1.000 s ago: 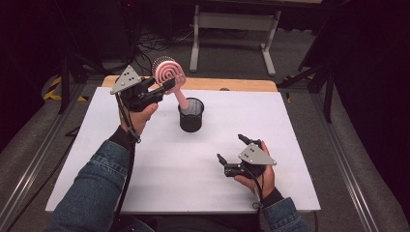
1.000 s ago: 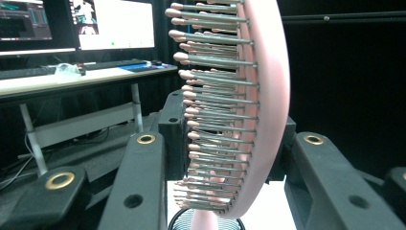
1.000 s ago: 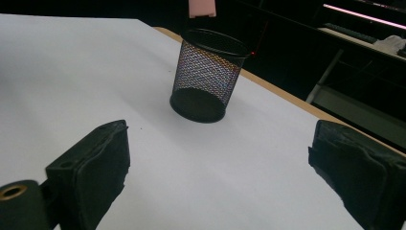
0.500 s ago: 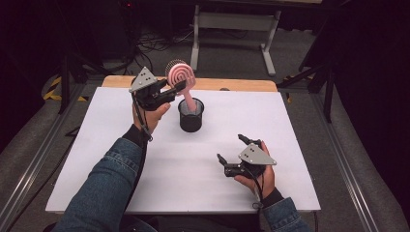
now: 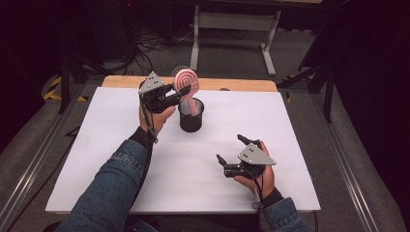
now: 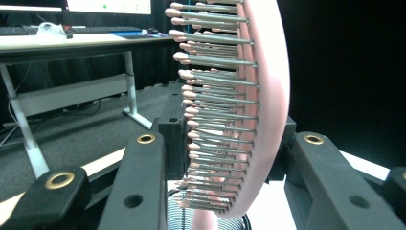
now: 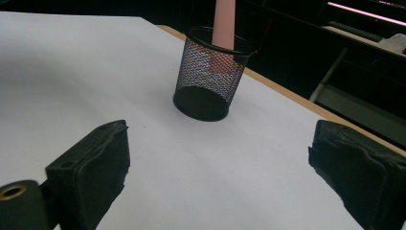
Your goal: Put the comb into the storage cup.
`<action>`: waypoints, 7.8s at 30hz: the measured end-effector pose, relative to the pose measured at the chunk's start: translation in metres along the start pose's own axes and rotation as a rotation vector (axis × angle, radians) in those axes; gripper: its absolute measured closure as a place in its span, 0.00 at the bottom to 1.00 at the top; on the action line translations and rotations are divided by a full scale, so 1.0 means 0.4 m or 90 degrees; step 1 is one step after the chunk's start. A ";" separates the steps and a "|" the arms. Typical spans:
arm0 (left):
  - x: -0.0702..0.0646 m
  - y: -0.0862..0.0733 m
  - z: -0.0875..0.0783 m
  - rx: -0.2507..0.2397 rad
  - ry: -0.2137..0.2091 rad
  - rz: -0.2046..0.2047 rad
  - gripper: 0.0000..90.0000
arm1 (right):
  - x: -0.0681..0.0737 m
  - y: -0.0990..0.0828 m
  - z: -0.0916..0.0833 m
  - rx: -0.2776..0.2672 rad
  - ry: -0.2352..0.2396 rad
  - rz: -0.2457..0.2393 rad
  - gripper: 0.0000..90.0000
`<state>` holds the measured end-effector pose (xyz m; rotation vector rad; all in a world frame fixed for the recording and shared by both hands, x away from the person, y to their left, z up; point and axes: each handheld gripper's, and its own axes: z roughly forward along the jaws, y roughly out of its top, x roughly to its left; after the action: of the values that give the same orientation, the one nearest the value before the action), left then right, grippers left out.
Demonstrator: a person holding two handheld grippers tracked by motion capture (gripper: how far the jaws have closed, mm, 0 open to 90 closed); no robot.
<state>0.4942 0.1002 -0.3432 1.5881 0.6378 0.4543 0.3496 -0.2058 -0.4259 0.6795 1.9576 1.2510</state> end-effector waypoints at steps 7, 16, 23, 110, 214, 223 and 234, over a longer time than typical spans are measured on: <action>0.004 -0.023 0.004 0.007 -0.009 -0.013 0.70 | 0.001 0.000 0.001 0.002 0.002 -0.001 0.08; 0.008 -0.051 0.011 0.014 -0.015 -0.036 0.70 | 0.003 -0.001 0.003 0.005 0.004 -0.001 0.08; 0.008 -0.073 0.015 0.021 -0.017 -0.050 0.70 | 0.004 -0.002 0.004 0.008 0.004 -0.004 0.08; 0.087 -0.034 -0.101 0.047 0.092 0.025 0.21 | 0.012 -0.001 0.000 0.008 -0.011 -0.006 0.10; -0.107 -0.078 -0.255 0.080 0.035 0.271 0.08 | 0.017 0.025 -0.029 -0.030 -0.034 -0.022 0.09; -0.121 -0.108 -0.259 0.097 0.030 0.286 0.08 | 0.019 0.026 -0.031 -0.029 -0.036 -0.027 0.09; -0.142 -0.136 -0.267 0.097 0.025 0.297 0.09 | 0.022 0.028 -0.034 -0.031 -0.039 -0.031 0.09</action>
<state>0.3761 0.1483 -0.3799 1.8817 0.3307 0.7988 0.3344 -0.2023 -0.4142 0.6345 1.8778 1.2301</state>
